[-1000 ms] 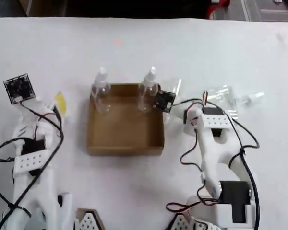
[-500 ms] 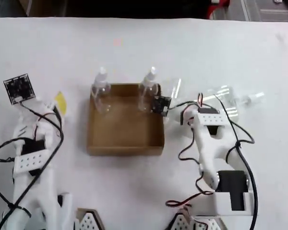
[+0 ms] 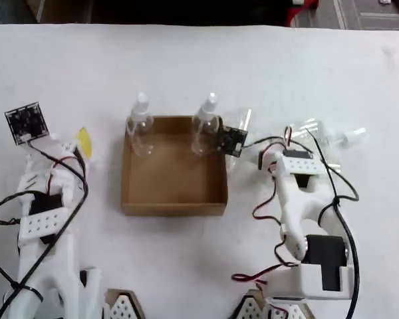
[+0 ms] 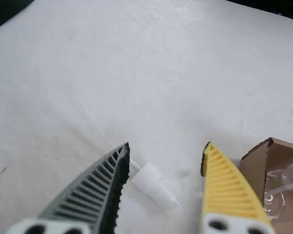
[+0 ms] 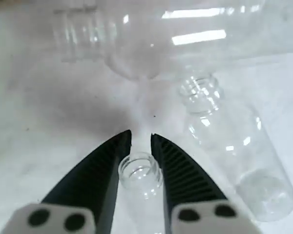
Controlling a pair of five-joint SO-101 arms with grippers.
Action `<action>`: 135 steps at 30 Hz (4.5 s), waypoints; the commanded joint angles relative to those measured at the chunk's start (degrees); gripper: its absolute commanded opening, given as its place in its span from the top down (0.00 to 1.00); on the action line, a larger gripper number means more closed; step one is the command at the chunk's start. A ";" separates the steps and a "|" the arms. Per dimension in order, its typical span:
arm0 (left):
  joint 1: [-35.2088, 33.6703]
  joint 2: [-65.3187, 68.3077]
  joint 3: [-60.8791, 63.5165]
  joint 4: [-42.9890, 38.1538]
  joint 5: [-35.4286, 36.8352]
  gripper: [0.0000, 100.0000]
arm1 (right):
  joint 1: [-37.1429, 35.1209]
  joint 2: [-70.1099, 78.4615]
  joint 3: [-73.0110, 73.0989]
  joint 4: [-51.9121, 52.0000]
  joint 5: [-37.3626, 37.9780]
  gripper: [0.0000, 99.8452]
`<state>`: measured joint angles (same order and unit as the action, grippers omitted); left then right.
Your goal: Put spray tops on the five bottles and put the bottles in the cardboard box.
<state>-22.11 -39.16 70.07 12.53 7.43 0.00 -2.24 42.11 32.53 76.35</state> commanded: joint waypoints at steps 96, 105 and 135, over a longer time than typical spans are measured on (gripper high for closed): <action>0.40 -0.48 -0.79 -1.85 -0.62 0.77 | -32.40 3.56 2.37 -66.42 -79.74 0.98; 0.48 -0.48 -0.79 -1.85 -0.62 0.77 | -32.22 3.65 1.14 -66.42 -79.65 0.98; 0.57 -0.48 -0.79 -1.85 -0.62 0.77 | -30.99 8.22 -2.73 -66.33 -80.00 0.98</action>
<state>-22.11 -39.16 70.07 12.44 7.43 -31.38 6.11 42.11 -32.62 -4.26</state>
